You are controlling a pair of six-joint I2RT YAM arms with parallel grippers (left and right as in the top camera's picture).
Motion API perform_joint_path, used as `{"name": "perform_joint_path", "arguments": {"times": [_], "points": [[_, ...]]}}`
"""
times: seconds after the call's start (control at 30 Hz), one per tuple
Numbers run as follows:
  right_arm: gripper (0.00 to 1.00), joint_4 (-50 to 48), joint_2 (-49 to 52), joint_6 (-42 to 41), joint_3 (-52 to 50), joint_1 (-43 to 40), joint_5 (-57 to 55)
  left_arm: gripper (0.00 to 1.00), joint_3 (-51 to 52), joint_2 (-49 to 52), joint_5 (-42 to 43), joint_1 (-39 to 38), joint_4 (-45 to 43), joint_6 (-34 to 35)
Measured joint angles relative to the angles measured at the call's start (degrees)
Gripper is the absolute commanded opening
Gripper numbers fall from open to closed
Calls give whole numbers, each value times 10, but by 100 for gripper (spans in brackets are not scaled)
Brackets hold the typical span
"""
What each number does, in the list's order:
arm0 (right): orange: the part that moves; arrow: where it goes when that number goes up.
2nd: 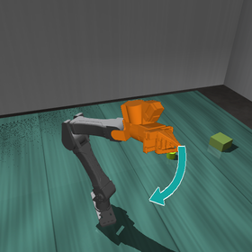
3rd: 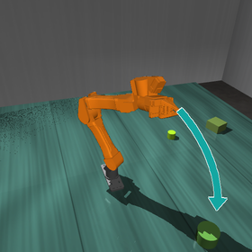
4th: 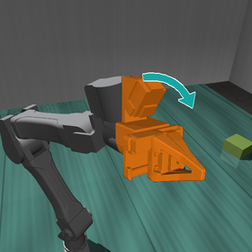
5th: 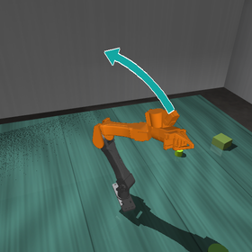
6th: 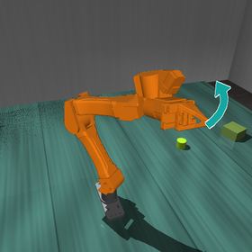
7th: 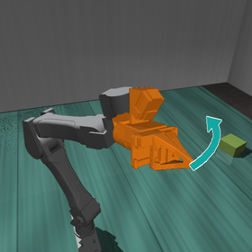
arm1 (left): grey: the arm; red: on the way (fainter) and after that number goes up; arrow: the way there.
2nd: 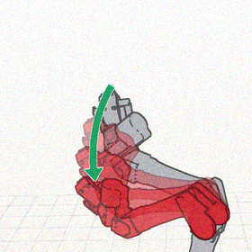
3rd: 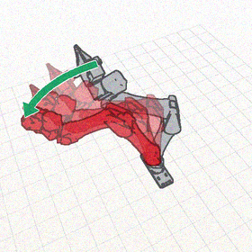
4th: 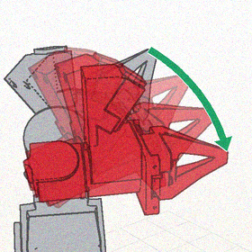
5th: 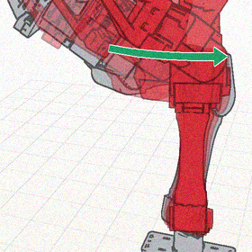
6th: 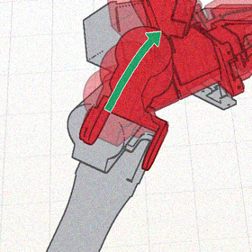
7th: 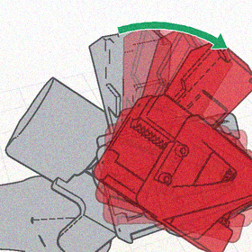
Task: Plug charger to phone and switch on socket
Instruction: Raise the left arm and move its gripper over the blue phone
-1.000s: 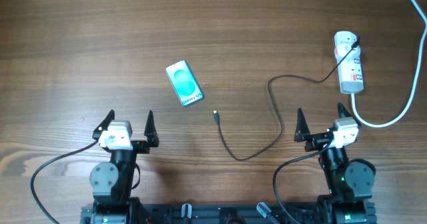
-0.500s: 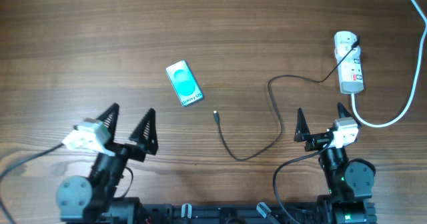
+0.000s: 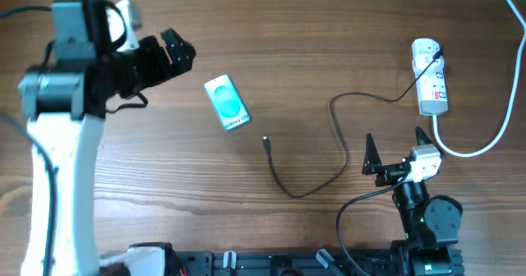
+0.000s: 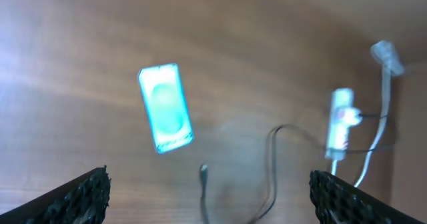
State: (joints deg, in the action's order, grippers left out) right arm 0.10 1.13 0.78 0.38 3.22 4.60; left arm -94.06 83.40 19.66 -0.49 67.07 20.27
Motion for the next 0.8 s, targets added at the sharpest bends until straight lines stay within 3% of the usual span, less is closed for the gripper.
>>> {"name": "perform_joint_path", "arguments": {"times": [0.1,0.13,0.2,0.27,0.3,0.47,0.57,0.67,0.77,0.8], "points": [[100,0,0,0,0,0,0,100,0,65,0,0,5,0],[99,0,0,0,0,0,0,93,0,81,0,0,4,0],[100,0,0,0,0,0,0,43,0,105,1,0,4,2],[100,0,0,0,0,0,0,12,0,118,2,-4,4,3],[100,0,0,0,0,0,0,4,0,124,2,-10,5,2],[100,0,0,0,0,0,0,4,0,173,-3,-65,1,9],[100,0,0,0,0,0,0,4,0,204,-61,-111,-4,53],[100,0,0,0,0,0,0,12,0,233,-126,-150,-5,101],[100,0,0,0,0,0,0,34,0,254,-180,-170,-6,152],[100,0,0,0,0,0,0,55,0,263,-191,-175,-10,164]]}}
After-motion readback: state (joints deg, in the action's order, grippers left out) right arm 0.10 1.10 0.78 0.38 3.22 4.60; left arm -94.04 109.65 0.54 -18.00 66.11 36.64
